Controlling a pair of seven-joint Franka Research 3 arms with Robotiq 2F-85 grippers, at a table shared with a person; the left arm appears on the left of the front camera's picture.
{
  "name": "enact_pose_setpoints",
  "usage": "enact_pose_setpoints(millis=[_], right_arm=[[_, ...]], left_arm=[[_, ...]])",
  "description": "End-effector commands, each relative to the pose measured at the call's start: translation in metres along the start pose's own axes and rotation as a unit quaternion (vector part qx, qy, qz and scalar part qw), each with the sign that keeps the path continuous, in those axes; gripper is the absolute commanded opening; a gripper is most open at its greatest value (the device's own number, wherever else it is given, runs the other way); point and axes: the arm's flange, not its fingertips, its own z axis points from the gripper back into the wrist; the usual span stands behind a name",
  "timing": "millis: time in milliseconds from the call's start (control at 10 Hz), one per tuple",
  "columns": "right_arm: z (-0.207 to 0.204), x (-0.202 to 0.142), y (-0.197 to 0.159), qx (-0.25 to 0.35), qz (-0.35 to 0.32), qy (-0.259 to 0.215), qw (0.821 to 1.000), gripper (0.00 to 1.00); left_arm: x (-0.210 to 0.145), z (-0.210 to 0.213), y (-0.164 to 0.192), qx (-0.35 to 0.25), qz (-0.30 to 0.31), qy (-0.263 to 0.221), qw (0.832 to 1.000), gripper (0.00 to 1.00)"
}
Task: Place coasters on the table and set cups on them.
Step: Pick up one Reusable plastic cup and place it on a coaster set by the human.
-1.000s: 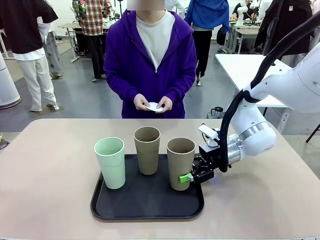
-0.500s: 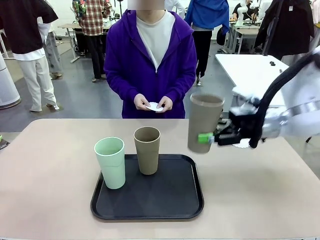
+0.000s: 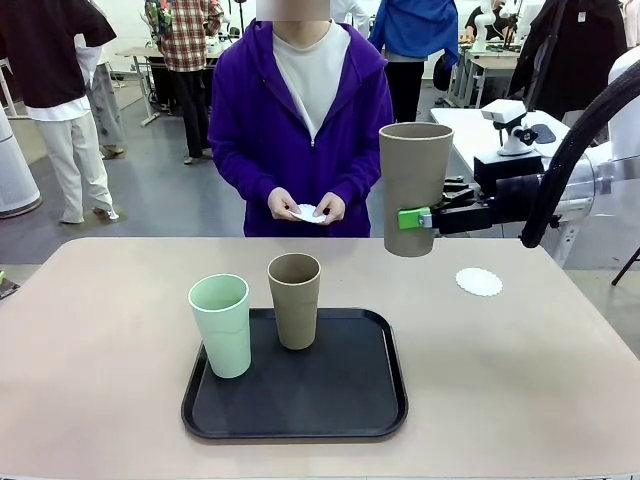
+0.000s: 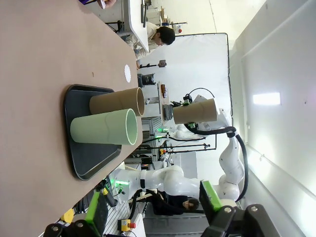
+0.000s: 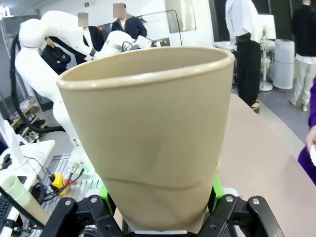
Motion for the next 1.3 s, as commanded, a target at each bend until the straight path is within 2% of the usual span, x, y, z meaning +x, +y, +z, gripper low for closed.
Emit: enact_pose_setpoints(millis=[0,100,200,300,400,600,900,1200], right_arm=[[0.004,0.000,0.003,0.020,0.005,-0.011,1.000,0.00],[0.004,0.000,0.003,0.020,0.005,-0.011,1.000,0.00],[0.000,0.000,0.001,0.005,0.000,-0.003,1.000,0.83],[0.026,0.002,-0.040,-0.009,-0.016,-0.034,0.999,0.83],[0.059,0.004,-0.084,-0.045,0.003,-0.065,0.997,0.83],[0.107,-0.004,-0.127,-0.063,0.015,-0.085,0.994,0.83],[0.156,-0.018,-0.169,-0.110,0.007,-0.075,0.991,0.83],[0.189,-0.020,-0.188,-0.154,0.005,-0.069,0.986,0.83]], left_arm=[[0.000,0.000,-0.002,-0.006,-0.003,-0.004,1.000,1.00],[0.000,0.000,-0.002,-0.006,-0.003,-0.004,1.000,1.00],[0.000,0.000,-0.002,-0.006,-0.003,-0.004,1.000,1.00],[0.000,0.000,-0.002,-0.006,-0.003,-0.004,1.000,1.00],[0.000,0.000,-0.002,-0.006,-0.003,-0.004,1.000,1.00],[0.000,0.000,-0.002,-0.006,-0.003,-0.004,1.000,1.00],[0.000,0.000,-0.002,-0.006,-0.003,-0.004,1.000,1.00],[0.000,0.000,-0.002,-0.006,-0.003,-0.004,1.000,1.00]])
